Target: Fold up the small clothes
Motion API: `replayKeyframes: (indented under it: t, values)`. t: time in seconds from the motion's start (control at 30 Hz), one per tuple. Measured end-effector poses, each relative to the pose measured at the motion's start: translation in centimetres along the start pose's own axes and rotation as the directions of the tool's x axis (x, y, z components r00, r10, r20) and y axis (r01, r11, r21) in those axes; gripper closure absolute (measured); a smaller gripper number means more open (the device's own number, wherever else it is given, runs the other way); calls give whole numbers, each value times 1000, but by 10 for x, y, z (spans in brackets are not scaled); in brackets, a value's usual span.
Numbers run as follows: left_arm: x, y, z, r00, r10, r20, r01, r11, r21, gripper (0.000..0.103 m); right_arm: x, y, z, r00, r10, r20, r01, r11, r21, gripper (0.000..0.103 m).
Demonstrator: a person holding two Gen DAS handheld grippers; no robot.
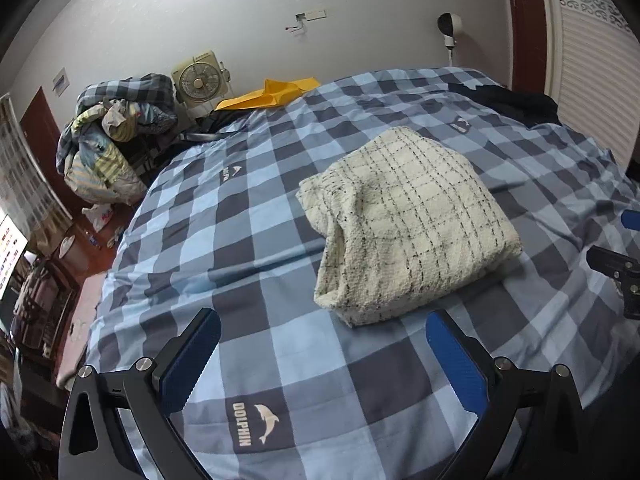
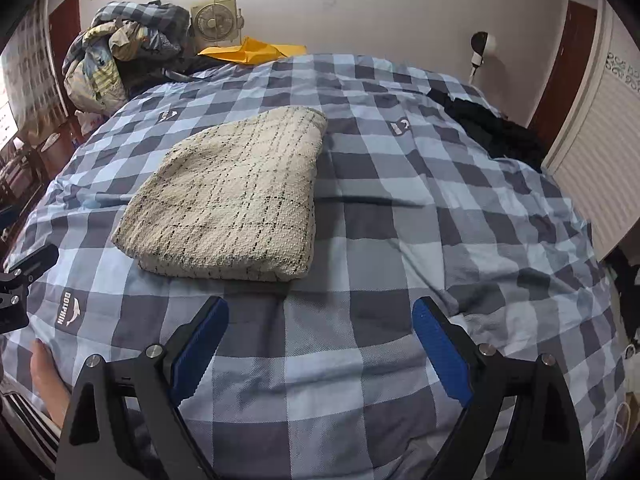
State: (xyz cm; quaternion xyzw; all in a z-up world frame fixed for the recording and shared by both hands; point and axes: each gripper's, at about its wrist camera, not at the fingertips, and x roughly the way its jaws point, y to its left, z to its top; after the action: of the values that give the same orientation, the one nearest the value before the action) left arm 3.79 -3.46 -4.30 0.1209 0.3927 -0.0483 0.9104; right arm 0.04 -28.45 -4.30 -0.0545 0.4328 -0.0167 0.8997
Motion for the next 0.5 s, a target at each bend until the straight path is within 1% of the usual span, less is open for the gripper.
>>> replayKeyframes:
  t: [0.5]
  values:
    - [-1, 4, -1, 1000, -3, -4, 3, 1000, -13, 0, -1, 1, 1, 1000, -11, 4, 11, 1000, -3, 12]
